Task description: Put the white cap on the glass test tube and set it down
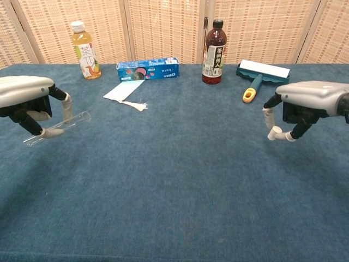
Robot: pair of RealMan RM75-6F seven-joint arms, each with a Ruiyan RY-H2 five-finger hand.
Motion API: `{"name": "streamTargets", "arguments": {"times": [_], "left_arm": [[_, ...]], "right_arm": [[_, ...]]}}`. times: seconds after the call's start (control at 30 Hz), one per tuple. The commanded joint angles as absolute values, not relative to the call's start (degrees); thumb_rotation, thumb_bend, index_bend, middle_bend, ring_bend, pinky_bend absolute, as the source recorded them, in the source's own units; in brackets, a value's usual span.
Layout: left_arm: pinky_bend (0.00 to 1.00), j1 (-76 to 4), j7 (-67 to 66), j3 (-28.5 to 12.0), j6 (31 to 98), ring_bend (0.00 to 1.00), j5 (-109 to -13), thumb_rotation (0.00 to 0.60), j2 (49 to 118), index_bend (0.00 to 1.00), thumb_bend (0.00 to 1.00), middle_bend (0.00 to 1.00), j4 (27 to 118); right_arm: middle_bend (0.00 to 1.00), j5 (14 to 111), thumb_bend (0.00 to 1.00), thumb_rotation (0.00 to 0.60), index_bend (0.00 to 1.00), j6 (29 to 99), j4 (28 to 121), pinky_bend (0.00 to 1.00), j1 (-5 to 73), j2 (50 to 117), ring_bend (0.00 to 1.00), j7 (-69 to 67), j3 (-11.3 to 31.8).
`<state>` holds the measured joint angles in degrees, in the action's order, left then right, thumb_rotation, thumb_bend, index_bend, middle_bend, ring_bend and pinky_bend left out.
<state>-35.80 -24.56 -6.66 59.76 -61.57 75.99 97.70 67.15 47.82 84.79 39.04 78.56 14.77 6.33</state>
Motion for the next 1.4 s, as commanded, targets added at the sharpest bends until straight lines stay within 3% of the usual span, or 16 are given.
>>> {"name": "streamTargets", "arguments": {"times": [0.03,0.27,0.5,1.4], "left_arm": [[1.0,-36.9,-17.9,-9.6,56.2,1.0,-59.8,0.6,74.0,0.65,0.38,1.0,99.6],[1.0,-39.2,-12.0,-13.3,53.4,1.0,-59.0,0.6,73.3,0.65,0.38,1.0,100.4],[1.0,-42.3,-12.2,-15.2,52.0,1.0,-55.7,0.6,73.9,0.65,0.38,1.0,101.3],[1.0,-49.0,-18.8,-15.4,55.0,1.0,-45.5,0.6,75.2,0.66,0.38,1.0,107.6]], "right_arm": [[1.0,68.7,0.53,0.6,0.71,49.9,91.1,1.0,39.1,73.9,1.0,12.2,8.8],[1.0,71.1,0.56,0.6,0.71,51.5,100.7,1.0,39.2,67.6,1.0,3.8,13.1],[1.0,74.2,0.56,0.6,0.71,53.3,104.9,1.0,40.0,65.9,1.0,-1.9,15.7],[1.0,72.7,0.56,0.6,0.72,53.3,103.9,1.0,46.7,74.9,1.0,-1.0,17.1]]}}
